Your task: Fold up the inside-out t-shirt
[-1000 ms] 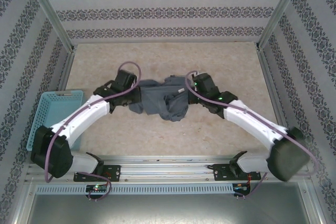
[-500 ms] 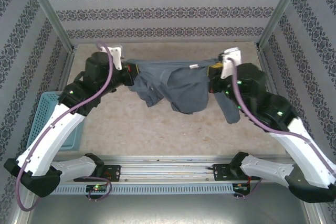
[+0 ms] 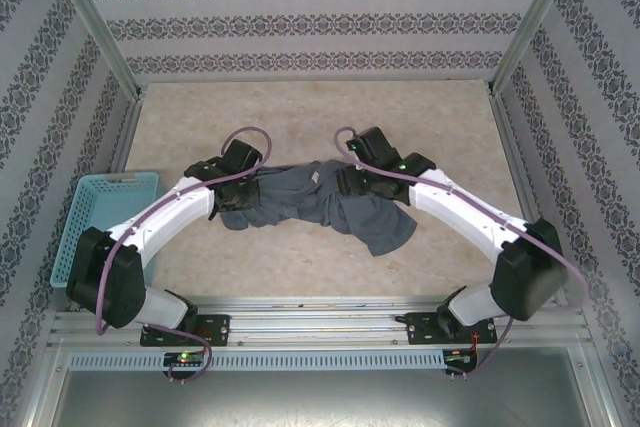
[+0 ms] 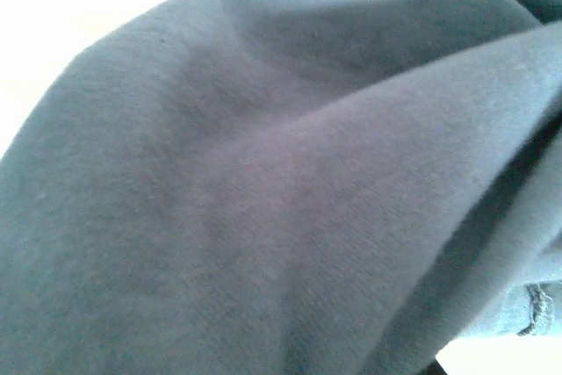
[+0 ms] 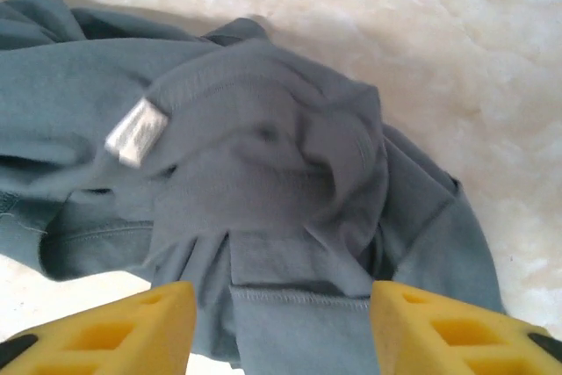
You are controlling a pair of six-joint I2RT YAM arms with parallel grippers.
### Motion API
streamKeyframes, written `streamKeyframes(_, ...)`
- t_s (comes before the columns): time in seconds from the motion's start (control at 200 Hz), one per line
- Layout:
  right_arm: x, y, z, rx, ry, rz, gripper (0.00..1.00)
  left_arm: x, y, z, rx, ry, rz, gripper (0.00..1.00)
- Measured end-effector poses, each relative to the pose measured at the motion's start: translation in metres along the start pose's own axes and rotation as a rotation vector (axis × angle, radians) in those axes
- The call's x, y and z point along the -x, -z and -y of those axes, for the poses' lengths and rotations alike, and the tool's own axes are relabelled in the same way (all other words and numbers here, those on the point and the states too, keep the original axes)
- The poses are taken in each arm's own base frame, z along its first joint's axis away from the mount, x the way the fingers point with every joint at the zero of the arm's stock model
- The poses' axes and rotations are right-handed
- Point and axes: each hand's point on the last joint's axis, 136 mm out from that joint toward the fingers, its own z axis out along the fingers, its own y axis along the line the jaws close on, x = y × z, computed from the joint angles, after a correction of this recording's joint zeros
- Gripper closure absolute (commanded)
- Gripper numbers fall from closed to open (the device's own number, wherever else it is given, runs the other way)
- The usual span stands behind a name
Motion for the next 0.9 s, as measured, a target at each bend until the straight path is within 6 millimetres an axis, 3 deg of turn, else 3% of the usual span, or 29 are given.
streamKeyframes(0.165, -0.019, 0.01, 0.029, 0.021, -0.088, 0.036, 0.34, 0.007, -0.002, -0.009, 0.005, 0.034, 0.012, 1.0)
streamKeyframes(0.29, -0.04, -0.016, 0.044, 0.023, -0.145, -0.021, 0.34, 0.006, -0.005, -0.007, -0.006, 0.037, 0.014, 1.0)
streamKeyframes(0.4, -0.054, -0.043, 0.042, 0.043, -0.164, -0.09, 0.38, 0.005, -0.006, -0.005, -0.022, 0.037, 0.011, 1.0)
streamKeyframes(0.52, -0.058, -0.061, 0.041, 0.048, -0.172, -0.131, 0.68, 0.006, -0.006, -0.003, -0.034, 0.038, 0.011, 1.0)
streamKeyframes(0.62, -0.053, -0.063, 0.042, 0.024, -0.162, -0.125, 0.97, 0.005, -0.005, -0.001, -0.042, 0.037, 0.01, 1.0)
streamKeyframes(0.704, -0.044, -0.052, 0.048, -0.027, -0.141, -0.095, 1.0, 0.009, 0.002, 0.0, -0.049, 0.034, 0.024, 1.0)
streamKeyframes(0.764, -0.034, -0.032, 0.054, -0.082, -0.115, -0.053, 1.0, 0.017, 0.015, 0.002, -0.063, 0.031, 0.052, 1.0)
streamKeyframes(0.824, -0.015, 0.0, 0.057, -0.126, -0.083, 0.031, 1.0, 0.03, 0.037, 0.006, -0.087, 0.028, 0.103, 1.0)
streamKeyframes(0.899, 0.018, 0.058, 0.055, -0.151, -0.046, 0.184, 1.0, 0.055, 0.078, 0.012, -0.133, 0.027, 0.213, 1.0)
